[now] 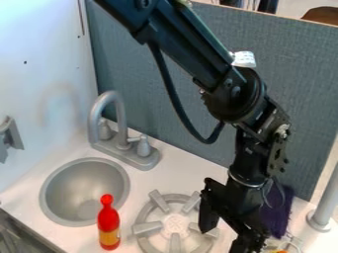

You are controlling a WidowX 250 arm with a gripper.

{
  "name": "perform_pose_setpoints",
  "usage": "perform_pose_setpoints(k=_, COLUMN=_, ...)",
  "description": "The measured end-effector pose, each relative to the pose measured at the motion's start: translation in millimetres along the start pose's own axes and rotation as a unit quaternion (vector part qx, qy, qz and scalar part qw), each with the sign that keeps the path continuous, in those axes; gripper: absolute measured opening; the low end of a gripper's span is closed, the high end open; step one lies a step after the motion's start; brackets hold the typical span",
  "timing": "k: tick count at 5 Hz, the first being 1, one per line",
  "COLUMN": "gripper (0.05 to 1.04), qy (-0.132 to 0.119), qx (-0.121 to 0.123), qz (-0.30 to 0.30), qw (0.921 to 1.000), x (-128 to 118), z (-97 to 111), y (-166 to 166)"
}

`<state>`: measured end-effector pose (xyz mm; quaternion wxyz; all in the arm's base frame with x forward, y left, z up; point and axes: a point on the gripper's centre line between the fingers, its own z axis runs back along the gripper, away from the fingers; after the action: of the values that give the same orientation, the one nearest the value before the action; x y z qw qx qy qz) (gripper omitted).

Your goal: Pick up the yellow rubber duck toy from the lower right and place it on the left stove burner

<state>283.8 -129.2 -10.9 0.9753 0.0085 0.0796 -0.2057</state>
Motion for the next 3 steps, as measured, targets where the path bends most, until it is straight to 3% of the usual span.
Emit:
perform_pose_setpoints(k=1, gripper=1.001, qy=0.017, qx=0.000, qz=0.000, qw=0.9999, x=-3.7, z=-9.9, y=0.2)
perform_pose_setpoints(k=2, gripper=1.000, qy=0.005, qx=-0.015, qz=0.016, qw=0.9997, x=3.5, z=-7.4, y=-6.4)
perform_pose_setpoints(k=3, gripper=1.000, qy=-0.014, qx=-0.013, qz=-0.001, qw=0.9998, x=17.0, z=4.9, y=-29.0)
